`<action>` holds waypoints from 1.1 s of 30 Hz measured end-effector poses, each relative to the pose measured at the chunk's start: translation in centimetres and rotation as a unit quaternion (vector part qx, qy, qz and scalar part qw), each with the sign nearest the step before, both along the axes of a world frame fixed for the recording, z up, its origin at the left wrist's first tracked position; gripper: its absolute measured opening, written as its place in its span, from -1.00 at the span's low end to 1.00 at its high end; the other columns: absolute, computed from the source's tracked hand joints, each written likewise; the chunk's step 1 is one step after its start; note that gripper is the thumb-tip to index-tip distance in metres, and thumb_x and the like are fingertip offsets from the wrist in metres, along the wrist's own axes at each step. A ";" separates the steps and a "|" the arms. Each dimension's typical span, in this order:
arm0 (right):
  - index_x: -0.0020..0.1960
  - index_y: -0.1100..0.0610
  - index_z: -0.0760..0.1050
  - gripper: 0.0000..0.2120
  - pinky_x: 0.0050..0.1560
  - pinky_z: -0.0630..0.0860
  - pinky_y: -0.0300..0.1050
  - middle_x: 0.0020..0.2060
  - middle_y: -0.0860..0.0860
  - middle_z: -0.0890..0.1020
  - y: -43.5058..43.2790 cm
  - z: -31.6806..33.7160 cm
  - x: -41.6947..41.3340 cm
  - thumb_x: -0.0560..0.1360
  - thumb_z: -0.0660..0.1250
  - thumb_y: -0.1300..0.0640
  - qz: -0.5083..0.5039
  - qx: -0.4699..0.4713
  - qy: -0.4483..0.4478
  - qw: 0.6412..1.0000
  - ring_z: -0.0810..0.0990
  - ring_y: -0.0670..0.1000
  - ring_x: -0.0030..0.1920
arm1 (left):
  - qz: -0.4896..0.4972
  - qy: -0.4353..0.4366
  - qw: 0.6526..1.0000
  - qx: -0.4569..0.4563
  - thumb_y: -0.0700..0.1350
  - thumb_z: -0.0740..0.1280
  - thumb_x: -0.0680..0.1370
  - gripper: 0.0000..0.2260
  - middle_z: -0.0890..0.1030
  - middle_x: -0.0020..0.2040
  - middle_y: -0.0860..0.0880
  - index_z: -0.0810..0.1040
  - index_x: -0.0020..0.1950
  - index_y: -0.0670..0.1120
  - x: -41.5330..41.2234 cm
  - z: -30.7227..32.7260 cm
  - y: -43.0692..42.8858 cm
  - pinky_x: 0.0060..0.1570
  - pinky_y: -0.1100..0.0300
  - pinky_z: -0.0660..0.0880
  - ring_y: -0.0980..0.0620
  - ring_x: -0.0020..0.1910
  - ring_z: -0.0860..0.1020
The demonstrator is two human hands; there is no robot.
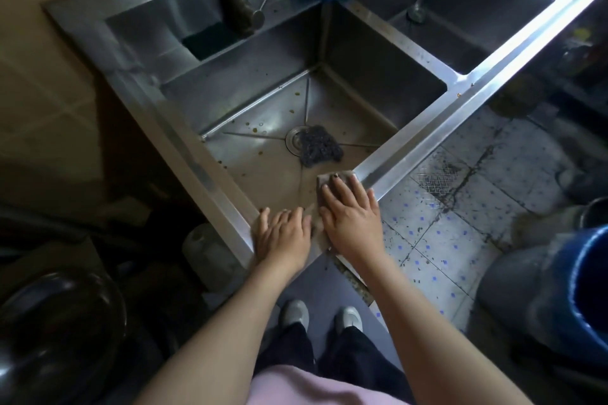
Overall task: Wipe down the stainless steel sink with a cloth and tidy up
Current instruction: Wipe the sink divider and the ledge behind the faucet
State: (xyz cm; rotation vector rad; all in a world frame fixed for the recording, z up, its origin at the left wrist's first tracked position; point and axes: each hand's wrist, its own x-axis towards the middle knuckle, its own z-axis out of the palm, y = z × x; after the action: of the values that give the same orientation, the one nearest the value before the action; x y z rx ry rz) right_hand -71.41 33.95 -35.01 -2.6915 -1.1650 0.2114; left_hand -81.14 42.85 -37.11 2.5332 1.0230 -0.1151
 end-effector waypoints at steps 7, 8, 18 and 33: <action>0.44 -0.09 0.23 -0.54 0.48 -0.24 0.05 0.53 0.04 0.03 0.6 0.2 4.4 0.57 0.02 -0.14 -0.082 -0.012 0.016 0.996 -0.14 0.03 0.52 | -0.013 0.021 1.000 -0.018 0.09 -0.12 0.61 -0.58 0.50 0.28 0.02 0.35 0.34 0.01 -0.2 0.3 0.0 0.42 0.02 -0.12 0.05 0.32 0.36; 0.44 -0.08 0.24 -0.54 0.47 -0.25 0.04 0.53 0.03 0.05 0.5 0.2 4.5 0.58 0.01 -0.15 -0.076 -0.008 0.017 0.997 -0.14 0.02 0.52 | -0.013 0.023 0.999 -0.018 0.09 -0.13 0.61 -0.58 0.50 0.28 0.02 0.35 0.34 0.01 -0.1 0.4 0.0 0.42 0.01 -0.12 0.04 0.32 0.37; 0.35 0.06 0.42 -0.62 0.47 -0.10 -0.03 0.43 0.02 0.32 0.1 0.5 -1.1 0.56 0.21 0.01 -0.075 0.084 0.056 0.992 0.07 0.01 0.50 | -0.012 0.043 0.999 0.003 0.10 -0.12 0.61 -0.59 0.55 0.22 0.01 0.38 0.28 0.01 -0.1 0.6 -0.1 0.40 0.04 -0.09 0.04 0.27 0.42; 0.41 -0.05 0.30 -0.59 0.47 -0.18 0.11 0.46 0.01 0.23 1.0 0.4 6.9 0.57 0.12 -0.04 -0.115 0.019 0.024 0.993 0.00 0.06 0.50 | -0.013 0.030 0.999 0.007 0.09 -0.14 0.60 -0.56 0.55 0.22 0.01 0.38 0.29 0.01 -0.3 0.4 -0.2 0.37 0.03 -0.11 0.04 0.27 0.41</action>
State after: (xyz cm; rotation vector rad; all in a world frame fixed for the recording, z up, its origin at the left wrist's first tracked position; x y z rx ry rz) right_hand -64.54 34.93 -34.64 -2.7406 -0.8276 0.2127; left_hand -81.42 42.66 -36.74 2.5692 1.0177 -0.1928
